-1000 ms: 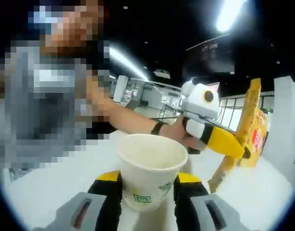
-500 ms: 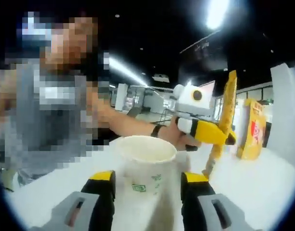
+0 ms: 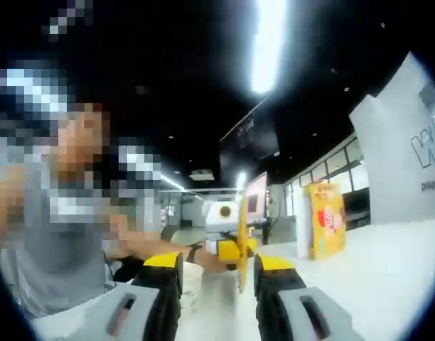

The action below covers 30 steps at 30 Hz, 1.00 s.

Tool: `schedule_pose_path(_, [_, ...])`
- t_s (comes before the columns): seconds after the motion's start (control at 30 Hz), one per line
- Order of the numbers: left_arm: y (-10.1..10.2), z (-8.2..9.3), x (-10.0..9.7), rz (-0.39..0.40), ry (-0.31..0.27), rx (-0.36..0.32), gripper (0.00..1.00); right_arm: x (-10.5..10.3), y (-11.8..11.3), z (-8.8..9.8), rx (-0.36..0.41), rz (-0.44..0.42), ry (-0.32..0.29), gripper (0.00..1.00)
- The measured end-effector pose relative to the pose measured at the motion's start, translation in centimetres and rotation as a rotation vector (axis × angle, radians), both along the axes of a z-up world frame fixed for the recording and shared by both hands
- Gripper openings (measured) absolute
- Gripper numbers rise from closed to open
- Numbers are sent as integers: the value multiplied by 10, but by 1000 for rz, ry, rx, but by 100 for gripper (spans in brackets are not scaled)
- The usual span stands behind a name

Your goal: Tear open the coffee pouch, take out the coffee, and pour the coffee from the pouch into the cup

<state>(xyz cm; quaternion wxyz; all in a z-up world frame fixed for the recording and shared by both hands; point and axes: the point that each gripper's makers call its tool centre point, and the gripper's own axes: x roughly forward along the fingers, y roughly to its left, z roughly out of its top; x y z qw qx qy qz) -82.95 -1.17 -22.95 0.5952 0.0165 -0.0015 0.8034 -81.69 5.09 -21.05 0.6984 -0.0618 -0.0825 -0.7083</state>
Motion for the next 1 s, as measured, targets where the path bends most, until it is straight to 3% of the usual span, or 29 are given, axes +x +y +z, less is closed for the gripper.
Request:
schedule_pose_path(0.1, [-4, 6, -2, 12, -10, 23, 11, -4, 2, 15, -13, -91, -32, 35])
schedule_pose_path(0.23, [-11, 20, -13, 66, -47, 64, 11, 0, 3, 33, 39, -220, 42, 30])
schedule_pose_path(0.27, [-12, 26, -14, 72, -77, 73, 11, -1, 4, 31, 65, -247, 17, 28])
schedule_pose_path(0.33, [-10, 37, -12, 65, -103, 74, 11, 14, 2, 43, 37, -235, 6, 30])
schedule_pose_path(0.37, [-10, 46, -7, 59, -102, 82, 11, 22, 1, 44, 33, -211, -43, 30])
schedule_pose_path(0.43, [-4, 66, 8, 17, -108, 115, 11, 38, -3, 48, 25, -188, -33, 31])
schedule_pose_path(0.5, [2, 83, 25, -8, -60, 123, 11, 45, -9, 46, 42, -192, -45, 32])
schedule_pose_path(0.6, [13, 100, 42, -45, -55, 152, 11, 50, -23, 36, 73, -183, -22, 34])
schedule_pose_path(0.73, [19, 112, 54, -66, -114, 240, 11, 56, -35, 42, 7, -161, -39, 32])
schedule_pose_path(0.87, [18, 125, 73, -102, -79, 340, 11, 67, -41, 57, -43, -138, -27, 27])
schedule_pose_path(1.0, [15, 126, 86, -112, -109, 367, 11, 82, -49, 65, -36, -110, -8, 22])
